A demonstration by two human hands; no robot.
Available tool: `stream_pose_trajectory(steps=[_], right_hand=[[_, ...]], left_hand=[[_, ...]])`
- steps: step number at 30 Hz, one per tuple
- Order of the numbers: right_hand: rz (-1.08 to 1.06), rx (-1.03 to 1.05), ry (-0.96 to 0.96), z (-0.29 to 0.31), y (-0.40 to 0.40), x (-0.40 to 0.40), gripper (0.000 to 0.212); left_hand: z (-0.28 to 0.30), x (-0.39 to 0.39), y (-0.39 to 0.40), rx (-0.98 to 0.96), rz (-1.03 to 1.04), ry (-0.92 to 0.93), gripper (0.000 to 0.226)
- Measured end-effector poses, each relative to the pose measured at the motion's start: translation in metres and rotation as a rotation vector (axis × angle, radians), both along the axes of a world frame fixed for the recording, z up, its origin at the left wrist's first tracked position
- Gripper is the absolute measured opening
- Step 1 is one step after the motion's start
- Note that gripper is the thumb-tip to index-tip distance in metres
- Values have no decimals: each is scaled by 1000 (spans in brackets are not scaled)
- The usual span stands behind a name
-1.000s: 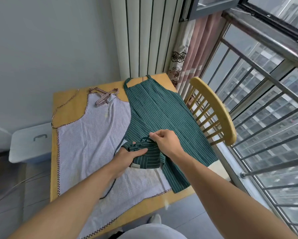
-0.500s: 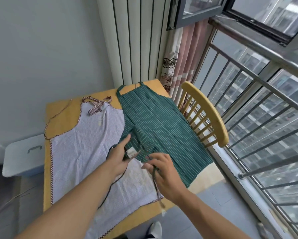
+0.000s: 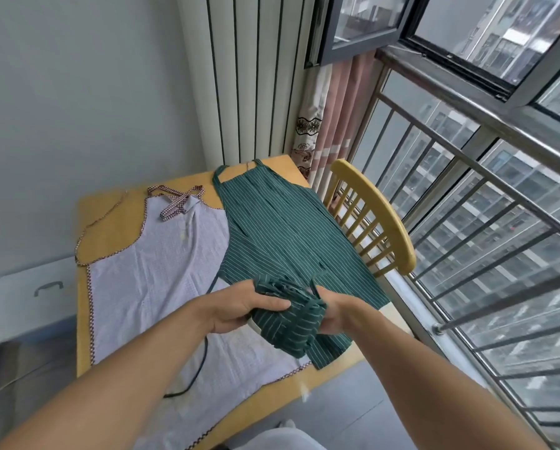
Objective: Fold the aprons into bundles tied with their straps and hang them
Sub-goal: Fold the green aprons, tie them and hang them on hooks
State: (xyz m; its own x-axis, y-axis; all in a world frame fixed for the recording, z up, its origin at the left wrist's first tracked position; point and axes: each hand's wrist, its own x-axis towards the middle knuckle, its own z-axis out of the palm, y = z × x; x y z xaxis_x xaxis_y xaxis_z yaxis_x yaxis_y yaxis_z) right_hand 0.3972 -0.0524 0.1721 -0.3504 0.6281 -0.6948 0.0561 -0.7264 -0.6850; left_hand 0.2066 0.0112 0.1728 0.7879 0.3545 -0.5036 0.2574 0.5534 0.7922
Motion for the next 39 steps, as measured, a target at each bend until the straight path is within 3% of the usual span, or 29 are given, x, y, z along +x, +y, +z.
stream_pose_trajectory(steps=[4, 11, 17, 19, 22, 26, 29, 35, 39], right_hand=[[-3, -51, -172, 6, 18, 8, 39], [-217, 17, -93, 3, 30, 3, 31], [-335, 175, -20, 19, 32, 3, 34], [-352, 252, -40, 26, 33, -1, 32], [-322, 394, -138, 35, 34, -11, 24], [-113, 615, -492, 47, 35, -22, 28], [31, 760, -650, 53, 30, -32, 24], [91, 972, -771, 65, 17, -44, 14], [34, 1022, -681, 58, 0, -57, 19]], left_hand=[[-4, -9, -3, 119, -75, 110, 47], [-19, -20, -1, -46, 93, 111, 44], [-29, -18, 1, 0, 209, 230, 53], [-31, -15, 3, -11, 253, 248, 47], [-29, -10, 4, -30, 275, 237, 35], [-26, -4, 6, -30, 268, 219, 34], [-27, -3, 10, -72, 326, 207, 36], [-27, 0, 17, -34, 420, 200, 20], [-21, 3, 23, -86, 504, 125, 27]])
